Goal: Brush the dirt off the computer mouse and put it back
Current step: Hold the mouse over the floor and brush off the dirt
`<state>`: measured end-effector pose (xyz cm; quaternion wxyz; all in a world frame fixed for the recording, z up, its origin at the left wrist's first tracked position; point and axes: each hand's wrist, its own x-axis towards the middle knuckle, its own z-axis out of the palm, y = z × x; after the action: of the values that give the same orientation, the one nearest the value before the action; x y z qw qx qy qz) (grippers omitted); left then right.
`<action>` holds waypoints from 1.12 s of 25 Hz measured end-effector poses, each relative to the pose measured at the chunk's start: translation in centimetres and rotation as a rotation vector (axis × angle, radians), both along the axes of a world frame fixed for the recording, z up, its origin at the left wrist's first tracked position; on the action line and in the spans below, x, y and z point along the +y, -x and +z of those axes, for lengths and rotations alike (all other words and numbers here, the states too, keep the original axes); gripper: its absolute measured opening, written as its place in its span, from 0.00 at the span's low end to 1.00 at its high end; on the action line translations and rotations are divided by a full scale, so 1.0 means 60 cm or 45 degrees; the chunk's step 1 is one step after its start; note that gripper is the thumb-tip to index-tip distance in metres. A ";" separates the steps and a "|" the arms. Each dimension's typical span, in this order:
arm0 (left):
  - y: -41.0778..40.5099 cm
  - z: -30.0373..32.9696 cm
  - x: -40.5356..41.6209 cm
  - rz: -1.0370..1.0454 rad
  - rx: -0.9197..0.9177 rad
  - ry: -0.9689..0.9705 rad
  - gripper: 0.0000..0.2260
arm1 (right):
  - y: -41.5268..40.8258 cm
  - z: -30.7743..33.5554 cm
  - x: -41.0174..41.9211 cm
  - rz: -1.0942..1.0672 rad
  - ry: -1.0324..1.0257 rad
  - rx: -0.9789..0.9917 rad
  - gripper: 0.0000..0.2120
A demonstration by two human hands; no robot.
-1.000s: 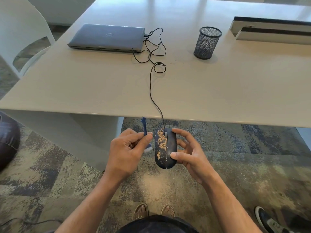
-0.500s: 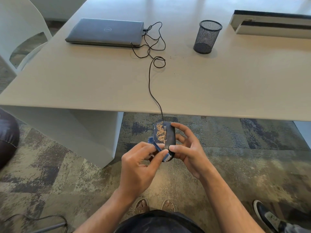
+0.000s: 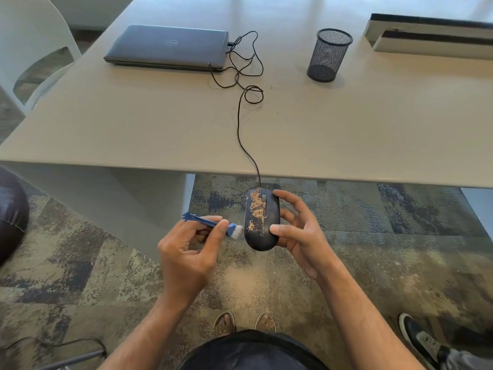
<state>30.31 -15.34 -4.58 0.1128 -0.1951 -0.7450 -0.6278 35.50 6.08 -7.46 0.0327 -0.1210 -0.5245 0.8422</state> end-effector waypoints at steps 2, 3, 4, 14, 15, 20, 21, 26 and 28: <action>-0.011 0.006 0.004 -0.122 0.024 -0.028 0.04 | -0.001 0.002 -0.003 0.001 -0.010 0.008 0.32; -0.019 0.010 0.010 -0.195 0.056 -0.013 0.04 | -0.001 0.003 -0.005 0.004 -0.013 0.011 0.32; -0.027 0.012 0.018 -0.258 0.100 0.017 0.04 | -0.002 0.004 -0.007 0.007 -0.015 0.014 0.32; 0.003 0.007 0.002 -0.029 0.034 0.072 0.03 | -0.018 0.005 -0.015 -0.016 -0.025 0.007 0.32; 0.006 0.009 -0.003 -0.002 0.014 0.062 0.03 | -0.020 0.005 -0.016 -0.011 -0.023 0.007 0.33; -0.015 0.022 0.000 -0.262 -0.032 -0.033 0.02 | -0.022 0.008 -0.024 -0.003 -0.065 0.005 0.33; -0.022 0.023 0.005 -0.328 -0.015 -0.007 0.03 | -0.023 0.009 -0.026 0.003 -0.074 0.008 0.33; -0.023 0.016 0.014 -0.269 0.061 0.086 0.03 | -0.027 0.010 -0.028 0.006 -0.077 0.016 0.33; -0.007 0.015 0.007 -0.163 0.004 0.062 0.03 | -0.030 0.009 -0.027 -0.004 -0.070 0.005 0.33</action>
<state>30.75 -14.91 -3.67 0.0687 -0.2458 -0.7460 -0.6151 37.28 4.47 -6.90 0.0384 -0.1190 -0.5471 0.8277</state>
